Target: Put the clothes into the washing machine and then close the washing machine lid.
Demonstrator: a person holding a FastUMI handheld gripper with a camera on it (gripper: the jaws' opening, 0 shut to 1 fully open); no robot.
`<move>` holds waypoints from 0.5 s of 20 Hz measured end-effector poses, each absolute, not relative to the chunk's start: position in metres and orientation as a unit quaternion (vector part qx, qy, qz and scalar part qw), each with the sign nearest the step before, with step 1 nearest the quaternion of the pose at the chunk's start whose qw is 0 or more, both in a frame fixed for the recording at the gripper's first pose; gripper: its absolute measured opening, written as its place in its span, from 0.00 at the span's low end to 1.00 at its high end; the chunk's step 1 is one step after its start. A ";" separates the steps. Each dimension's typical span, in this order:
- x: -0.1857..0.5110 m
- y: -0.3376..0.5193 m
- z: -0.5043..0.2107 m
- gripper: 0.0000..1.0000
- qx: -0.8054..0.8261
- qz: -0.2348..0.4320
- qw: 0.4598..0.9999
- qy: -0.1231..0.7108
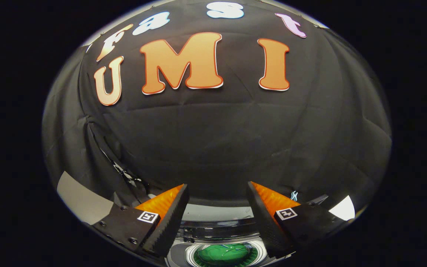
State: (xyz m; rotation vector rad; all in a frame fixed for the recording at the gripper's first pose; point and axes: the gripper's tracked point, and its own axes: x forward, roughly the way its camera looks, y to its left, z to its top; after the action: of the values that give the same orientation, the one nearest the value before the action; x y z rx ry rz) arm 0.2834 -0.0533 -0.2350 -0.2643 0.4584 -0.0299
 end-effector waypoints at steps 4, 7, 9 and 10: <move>0.281 -0.062 -0.260 1.00 -0.140 -0.020 0.958 0.249; 0.284 -0.063 -0.263 1.00 -0.134 -0.022 0.959 0.248; 0.283 -0.064 -0.263 0.99 -0.135 -0.024 0.958 0.250; 0.282 -0.065 -0.264 0.99 -0.135 -0.026 0.958 0.251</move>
State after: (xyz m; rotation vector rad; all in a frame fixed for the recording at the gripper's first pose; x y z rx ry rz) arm 0.2825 -0.0650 -0.2644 -0.2732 0.5095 -0.0528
